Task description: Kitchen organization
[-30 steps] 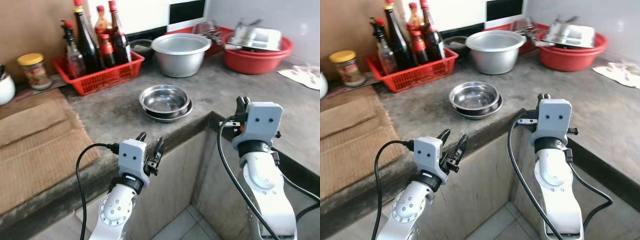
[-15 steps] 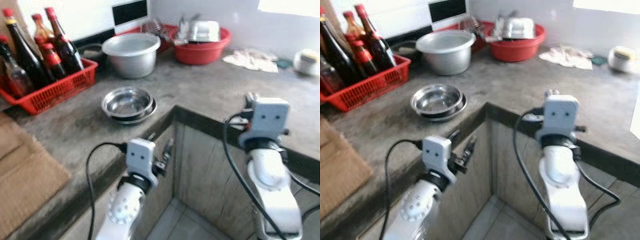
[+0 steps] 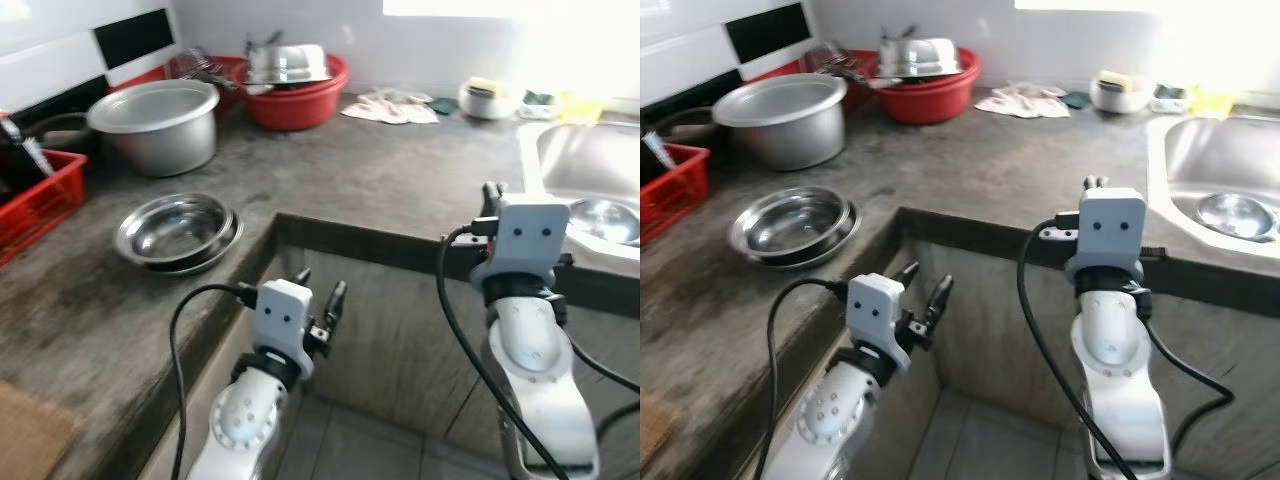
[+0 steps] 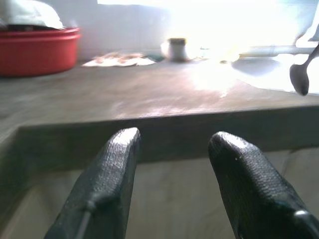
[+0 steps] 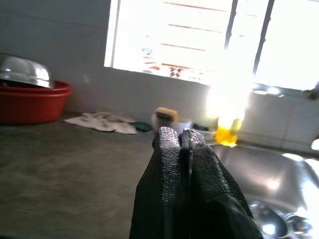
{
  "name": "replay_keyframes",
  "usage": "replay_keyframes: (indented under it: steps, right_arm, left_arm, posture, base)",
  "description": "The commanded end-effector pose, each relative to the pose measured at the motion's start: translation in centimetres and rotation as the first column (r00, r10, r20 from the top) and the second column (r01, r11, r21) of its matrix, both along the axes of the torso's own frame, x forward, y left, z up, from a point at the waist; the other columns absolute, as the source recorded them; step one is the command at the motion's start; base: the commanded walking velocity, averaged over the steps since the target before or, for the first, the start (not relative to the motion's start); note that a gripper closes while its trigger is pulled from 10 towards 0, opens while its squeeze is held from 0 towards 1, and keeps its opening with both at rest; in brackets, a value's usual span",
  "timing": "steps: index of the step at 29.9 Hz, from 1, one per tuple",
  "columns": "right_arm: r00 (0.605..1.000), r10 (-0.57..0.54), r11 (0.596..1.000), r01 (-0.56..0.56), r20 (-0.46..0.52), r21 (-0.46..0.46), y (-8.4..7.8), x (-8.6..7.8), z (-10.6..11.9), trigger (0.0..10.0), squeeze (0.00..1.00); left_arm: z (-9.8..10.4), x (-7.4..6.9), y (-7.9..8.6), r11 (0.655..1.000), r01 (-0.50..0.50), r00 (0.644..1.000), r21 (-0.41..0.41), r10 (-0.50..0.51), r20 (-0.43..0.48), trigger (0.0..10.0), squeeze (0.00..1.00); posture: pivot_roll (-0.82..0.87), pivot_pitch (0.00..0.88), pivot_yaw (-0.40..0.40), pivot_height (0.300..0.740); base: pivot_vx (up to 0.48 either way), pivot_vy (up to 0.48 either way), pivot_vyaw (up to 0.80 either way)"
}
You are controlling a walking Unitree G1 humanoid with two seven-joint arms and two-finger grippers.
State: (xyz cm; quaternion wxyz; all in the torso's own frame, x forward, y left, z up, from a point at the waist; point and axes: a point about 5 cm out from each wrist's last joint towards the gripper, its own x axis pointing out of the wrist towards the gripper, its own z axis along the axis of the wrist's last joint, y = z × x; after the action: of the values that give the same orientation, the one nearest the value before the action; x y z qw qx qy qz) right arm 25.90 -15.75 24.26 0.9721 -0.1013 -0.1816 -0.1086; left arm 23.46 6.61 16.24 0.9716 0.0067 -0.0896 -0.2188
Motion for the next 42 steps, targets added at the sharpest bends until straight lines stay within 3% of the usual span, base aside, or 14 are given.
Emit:
replay_keyframes:
  steps: [1, 7, 15, 21, 22, 23, 24, 34, 42]
  right_arm:
    - [1.000, 0.025, 1.000, -0.025, 0.006, 0.003, 0.6, -0.2, 0.1, 0.0, 0.00]
    - [0.992, 0.069, 0.997, -0.072, -0.105, -0.029, 1.1, 0.1, -1.5, 0.0, 0.00]
    - [0.978, 0.139, 0.989, -0.144, -0.158, -0.018, 1.5, -0.7, -2.7, 0.0, 0.00]
    - [0.975, 0.172, 0.985, -0.175, -0.142, -0.007, 1.6, -0.7, -2.4, 0.0, 0.00]
    - [0.975, 0.179, 0.983, -0.182, -0.131, -0.011, 1.7, -0.6, -2.2, 1.3, 0.00]
    - [0.973, 0.202, 0.979, -0.205, -0.108, -0.012, 1.9, -0.5, -1.7, 4.4, 0.00]
    - [0.973, 0.213, 0.976, -0.215, -0.089, -0.013, 2.0, -0.3, -1.2, 10.0, 0.00]
    - [0.978, 0.205, 0.978, -0.204, 0.027, -0.034, 1.2, 0.6, 1.5, 10.0, 0.00]
    - [0.977, 0.204, 0.979, -0.202, 0.057, -0.038, 1.0, 1.2, 2.4, 10.0, 0.00]
  left_arm:
    - [-0.3, 0.1, 0.5, 1.000, -0.020, 1.000, 0.010, 0.020, -0.013, 10.0, 0.00]
    - [-0.3, 0.2, 0.7, 0.999, -0.026, 1.000, 0.019, 0.027, -0.010, 10.0, 0.00]
    - [0.0, 0.1, 1.0, 1.000, -0.024, 1.000, 0.008, 0.024, -0.003, 10.0, 0.00]
    - [-0.1, 0.0, 1.1, 0.999, -0.018, 1.000, 0.037, 0.018, 0.009, 10.0, 0.00]
    - [0.0, 0.0, 1.1, 0.999, -0.018, 1.000, 0.036, 0.018, 0.014, 10.0, 0.00]
    - [0.1, 0.0, 1.1, 0.999, -0.019, 1.000, 0.034, 0.018, 0.021, 10.0, 0.00]
    - [0.1, 0.1, 1.0, 0.999, -0.020, 1.000, 0.035, 0.019, 0.023, 10.0, 0.00]
    - [0.0, 0.3, 1.0, 0.999, -0.026, 0.999, 0.042, 0.025, 0.027, 10.0, 0.00]
    - [0.0, 0.3, 0.9, 0.999, -0.020, 1.000, 0.041, 0.019, 0.018, 10.0, 0.00]
  posture:
    - [0.07, 0.064, 0.021, 0.740]
    - [0.07, 0.060, 0.018, 0.740]
    - [0.07, 0.052, 0.018, 0.740]
    - [0.07, 0.042, 0.019, 0.740]
    - [0.07, 0.042, 0.019, 0.740]
    - [0.07, 0.042, 0.019, 0.740]
    - [0.07, 0.037, 0.020, 0.740]
    - [0.07, 0.040, 0.018, 0.740]
    - [0.07, 0.046, 0.013, 0.740]
  base:
    - [0.000, 0.000, -0.78]
    - [0.000, 0.000, -0.78]
    - [0.000, 0.000, -0.77]
    - [0.000, 0.000, -0.69]
    - [0.000, -0.311, 0.00]
    - [0.000, -0.416, 0.00]
    - [0.000, -0.424, 0.00]
    - [0.027, -0.418, 0.00]
    - [0.316, -0.355, 0.00]
